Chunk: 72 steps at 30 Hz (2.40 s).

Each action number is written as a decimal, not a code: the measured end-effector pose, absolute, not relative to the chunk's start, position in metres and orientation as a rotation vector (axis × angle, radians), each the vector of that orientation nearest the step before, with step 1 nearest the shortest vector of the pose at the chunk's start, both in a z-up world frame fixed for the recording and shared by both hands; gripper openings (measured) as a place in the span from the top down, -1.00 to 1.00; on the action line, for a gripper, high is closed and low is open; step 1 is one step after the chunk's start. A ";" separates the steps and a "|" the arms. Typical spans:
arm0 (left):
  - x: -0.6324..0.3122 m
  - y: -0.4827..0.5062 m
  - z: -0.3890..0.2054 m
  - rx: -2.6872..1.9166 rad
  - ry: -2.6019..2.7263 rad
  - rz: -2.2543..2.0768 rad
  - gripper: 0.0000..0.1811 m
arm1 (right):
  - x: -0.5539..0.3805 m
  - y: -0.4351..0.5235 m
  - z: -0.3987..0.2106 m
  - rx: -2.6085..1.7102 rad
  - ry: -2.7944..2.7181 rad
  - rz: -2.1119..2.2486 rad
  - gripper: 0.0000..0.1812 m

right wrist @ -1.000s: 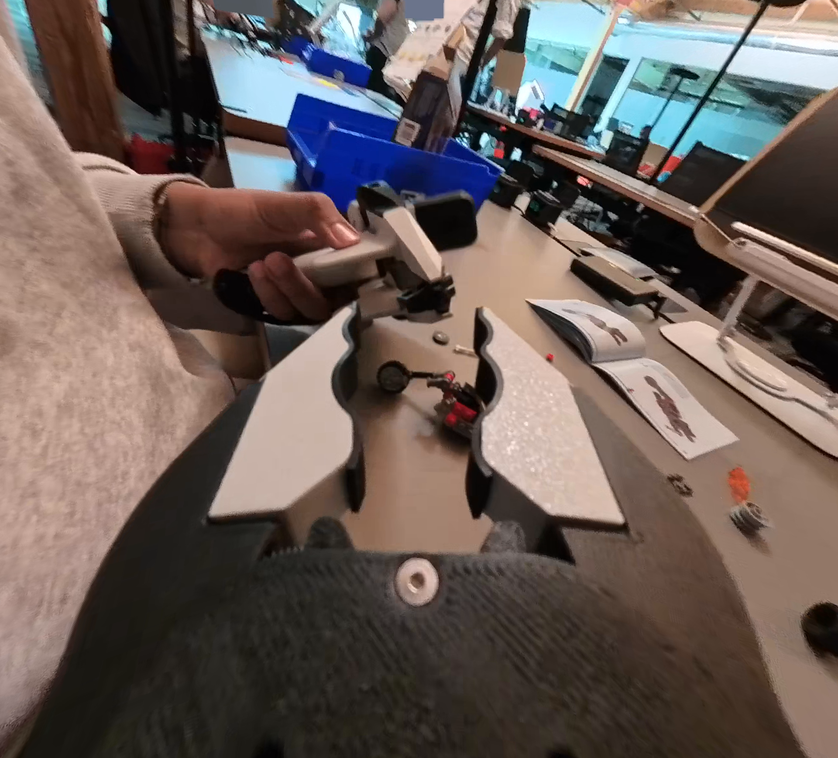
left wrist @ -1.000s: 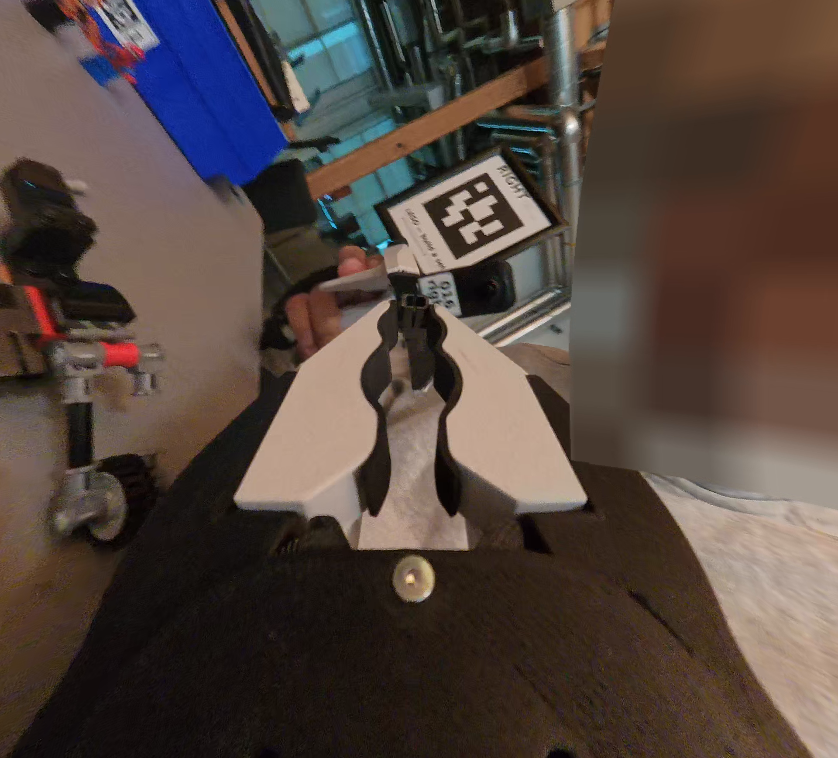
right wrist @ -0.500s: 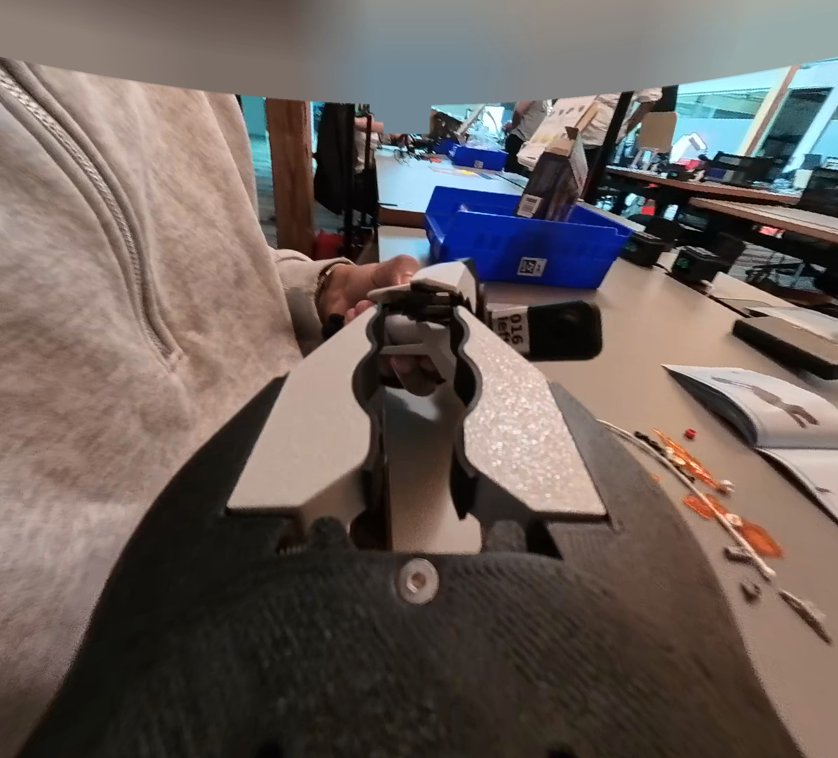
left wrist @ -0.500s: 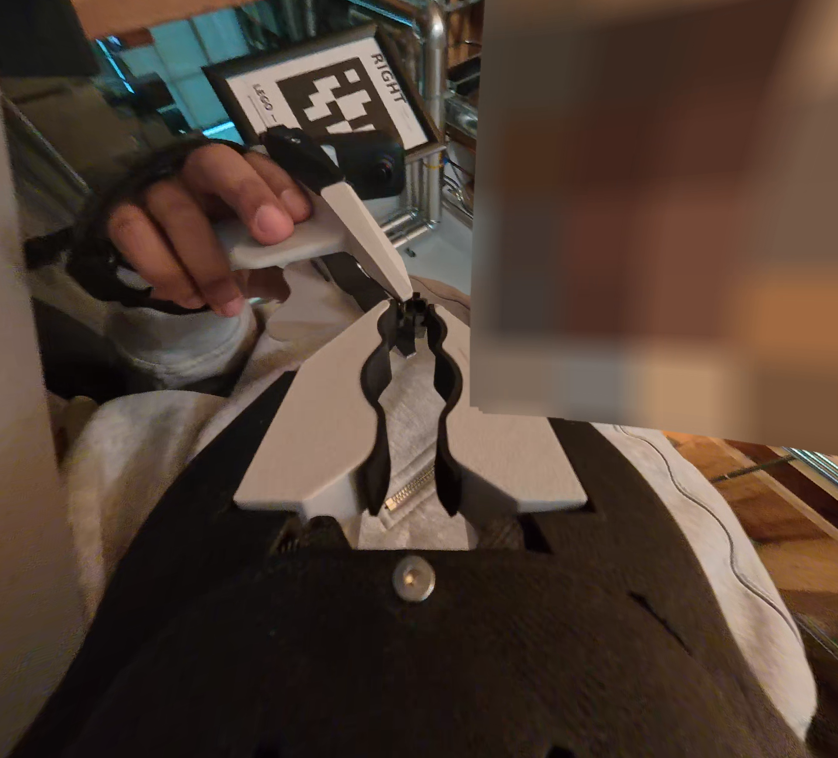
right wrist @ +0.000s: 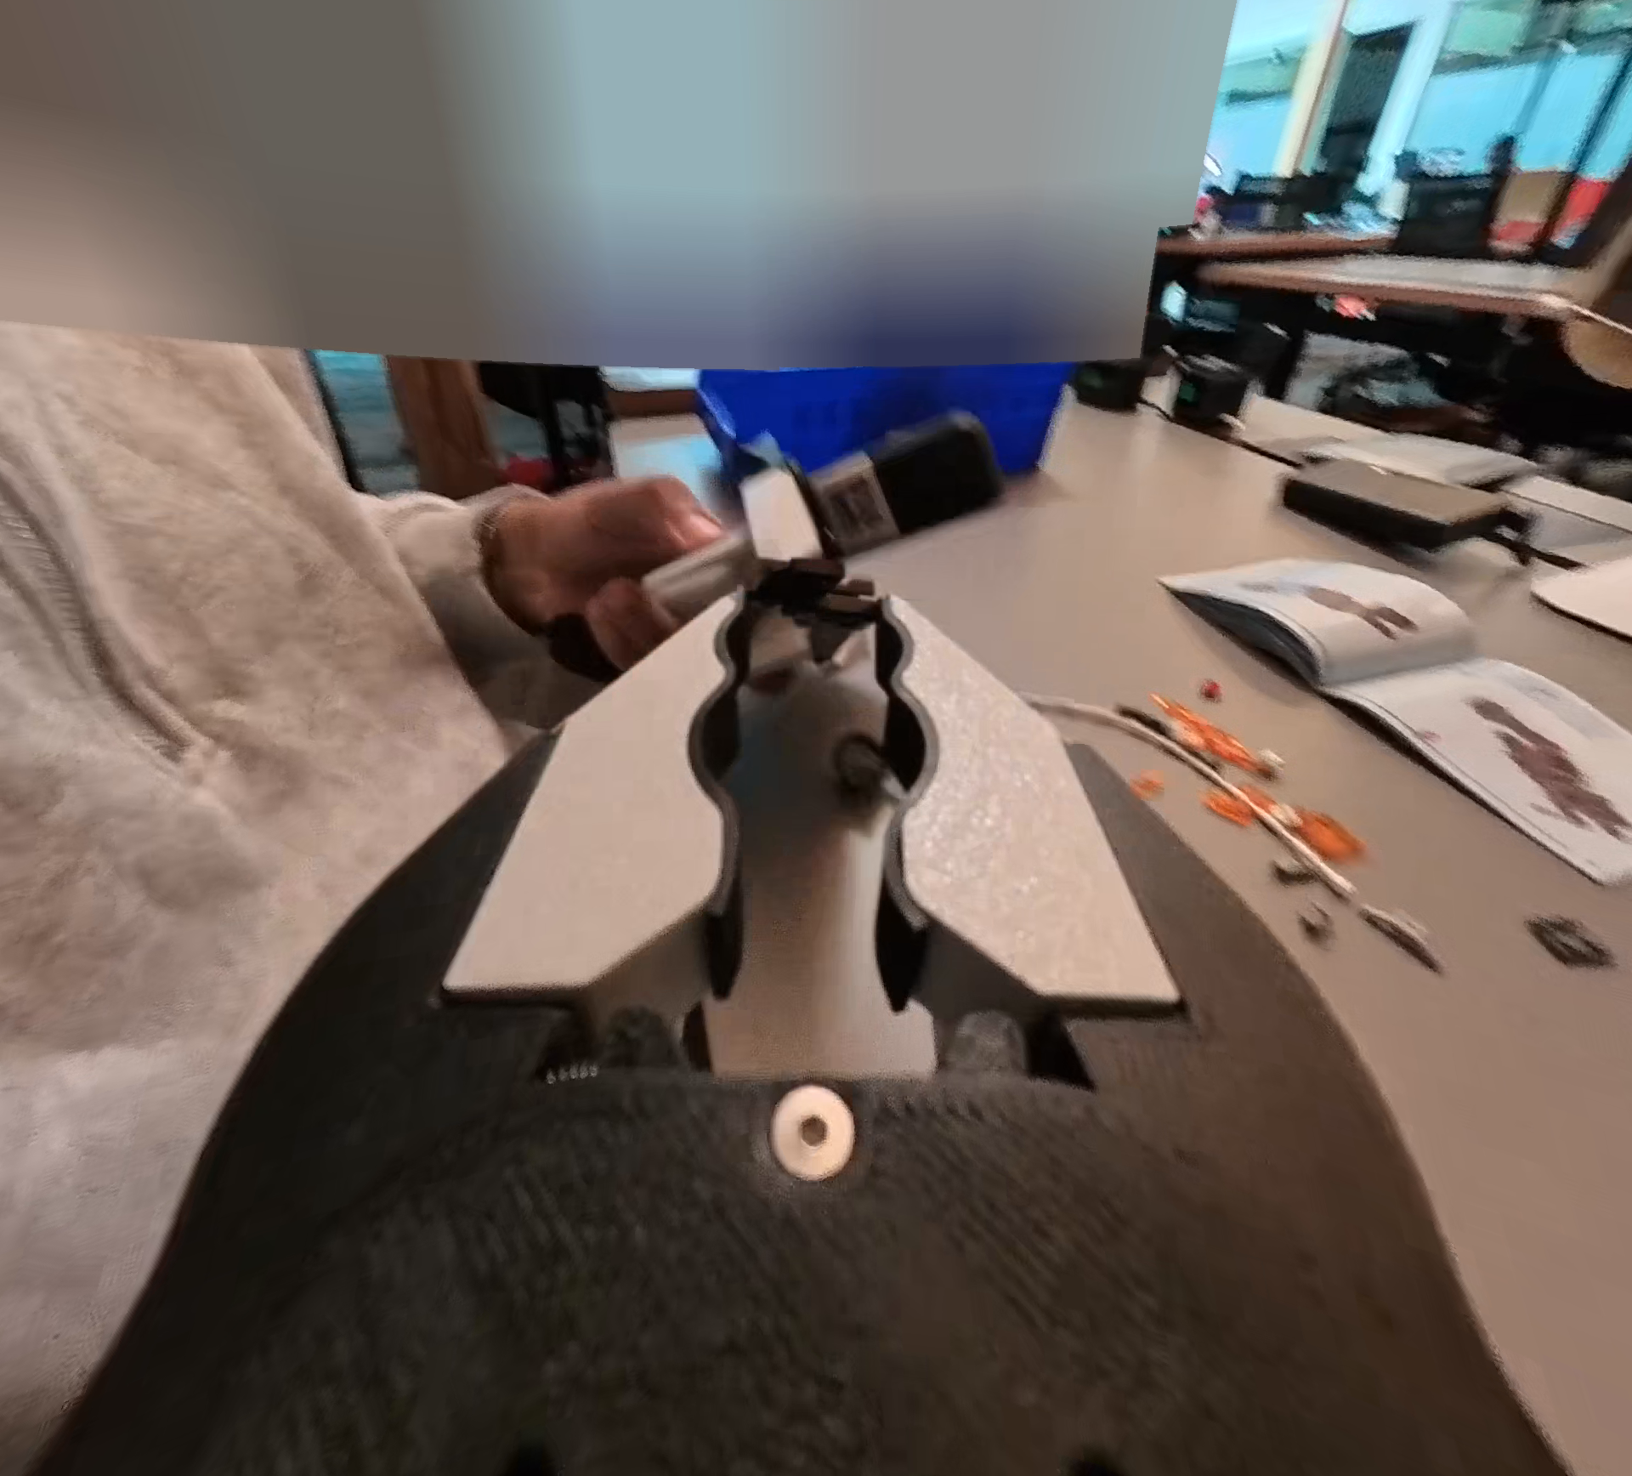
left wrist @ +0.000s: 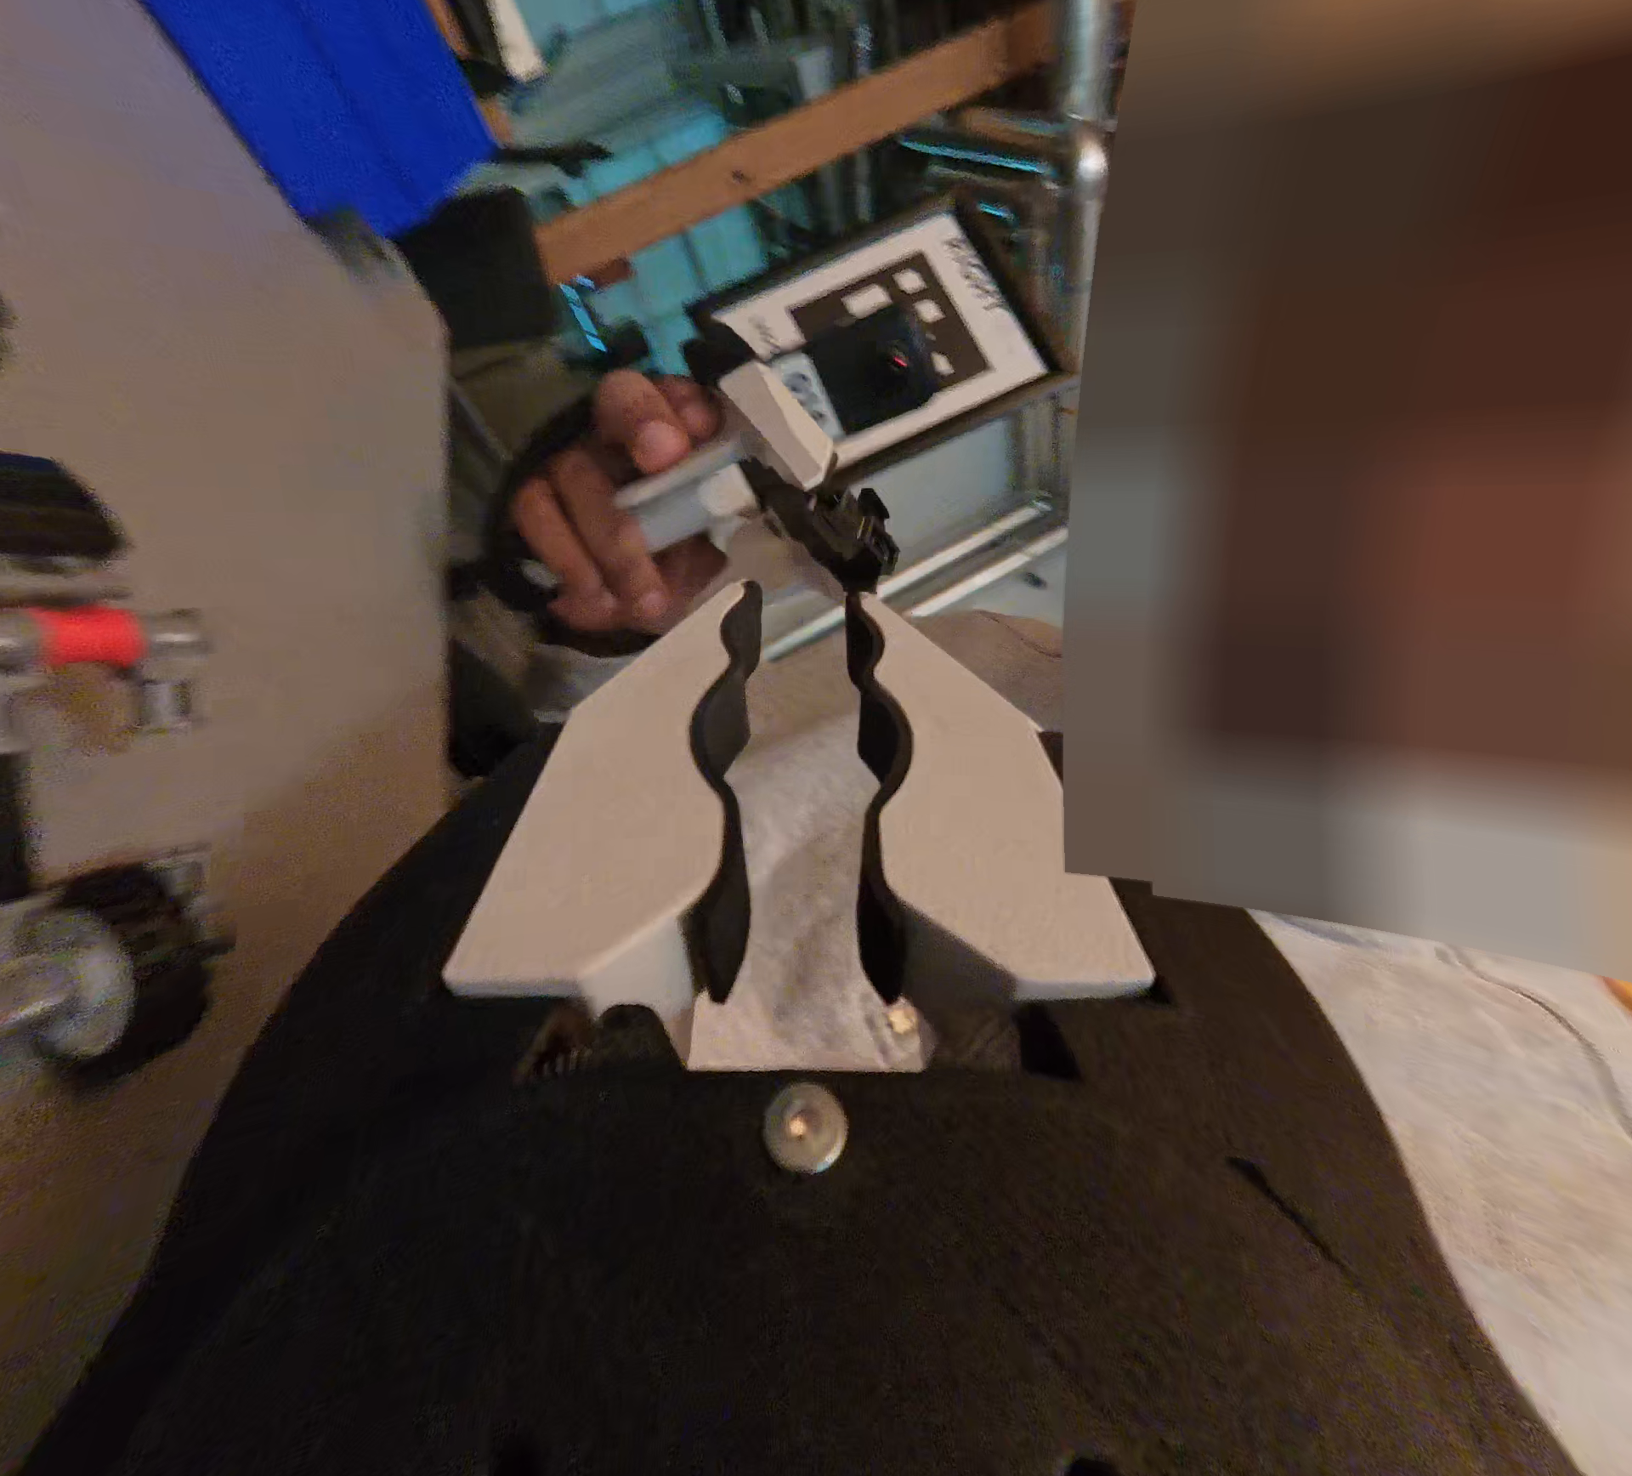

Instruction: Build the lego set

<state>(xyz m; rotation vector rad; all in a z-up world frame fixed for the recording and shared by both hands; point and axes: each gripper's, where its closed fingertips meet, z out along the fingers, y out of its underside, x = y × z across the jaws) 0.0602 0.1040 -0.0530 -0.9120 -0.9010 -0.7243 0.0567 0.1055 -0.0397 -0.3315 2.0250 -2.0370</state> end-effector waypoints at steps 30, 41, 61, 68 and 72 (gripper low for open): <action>0.042 0.109 -0.103 -1.240 -1.195 -0.373 0.76 | 0.034 0.087 -0.109 -0.743 2.905 -1.778 0.89; 0.040 0.108 -0.100 -1.143 -1.162 -0.446 0.87 | 0.029 0.089 -0.101 -0.480 2.761 -1.854 0.79; 0.045 0.081 -0.095 -1.210 -1.144 -0.298 0.92 | 0.078 0.092 -0.162 -0.609 2.722 -1.388 0.73; 0.058 0.085 -0.099 -1.362 -1.052 -0.131 0.74 | 0.056 0.087 -0.131 -0.242 2.551 -1.546 0.84; 0.062 0.097 -0.093 -1.444 -0.932 0.010 0.67 | 0.059 0.087 -0.094 0.092 2.096 -1.560 0.84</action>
